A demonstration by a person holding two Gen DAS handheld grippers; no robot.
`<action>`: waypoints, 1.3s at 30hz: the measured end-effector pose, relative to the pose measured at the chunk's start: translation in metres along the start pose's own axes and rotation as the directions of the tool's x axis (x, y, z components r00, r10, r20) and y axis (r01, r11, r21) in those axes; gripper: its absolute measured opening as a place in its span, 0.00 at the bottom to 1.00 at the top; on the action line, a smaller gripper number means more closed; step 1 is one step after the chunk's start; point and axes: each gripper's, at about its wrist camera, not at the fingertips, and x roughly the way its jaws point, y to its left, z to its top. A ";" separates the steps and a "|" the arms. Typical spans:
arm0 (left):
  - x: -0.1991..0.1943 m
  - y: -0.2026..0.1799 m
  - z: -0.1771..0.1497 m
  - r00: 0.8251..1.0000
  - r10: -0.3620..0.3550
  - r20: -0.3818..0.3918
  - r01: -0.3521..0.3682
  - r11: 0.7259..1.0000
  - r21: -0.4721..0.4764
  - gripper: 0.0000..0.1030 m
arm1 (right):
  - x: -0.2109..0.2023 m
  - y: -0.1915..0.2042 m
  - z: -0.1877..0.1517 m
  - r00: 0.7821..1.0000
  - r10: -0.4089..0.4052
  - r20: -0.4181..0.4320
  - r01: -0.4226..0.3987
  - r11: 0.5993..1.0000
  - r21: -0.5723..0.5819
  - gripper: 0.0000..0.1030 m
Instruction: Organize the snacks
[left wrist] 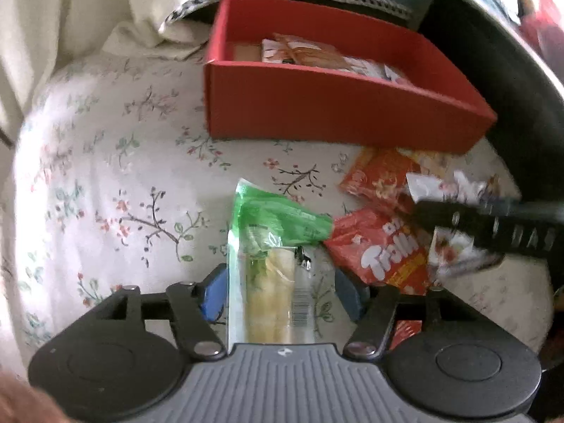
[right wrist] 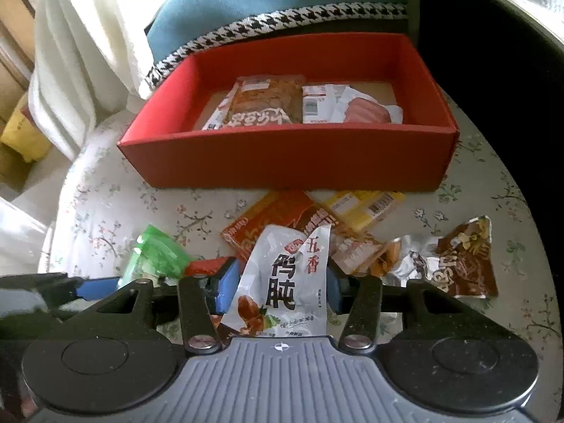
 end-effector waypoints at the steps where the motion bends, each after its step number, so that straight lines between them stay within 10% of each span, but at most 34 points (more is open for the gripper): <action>1: 0.000 -0.005 -0.002 0.999 0.032 0.011 -0.032 0.999 0.022 0.48 | 0.000 -0.002 0.001 1.000 0.008 0.001 -0.008 1.000 0.007 0.56; 6: -0.006 0.001 -0.008 0.999 0.038 0.023 -0.038 0.999 -0.011 0.30 | -0.011 -0.005 0.006 0.999 0.043 0.031 -0.043 0.999 0.008 0.56; 17: -0.053 0.020 -0.003 0.991 0.009 0.134 0.010 0.990 -0.141 0.28 | -0.059 -0.004 0.016 0.986 0.073 0.150 -0.076 0.997 0.012 0.56; 39: -0.081 0.003 0.066 0.960 -0.046 0.275 0.074 0.993 -0.092 0.28 | -0.066 0.024 0.047 0.964 0.056 0.260 -0.062 0.998 0.017 0.56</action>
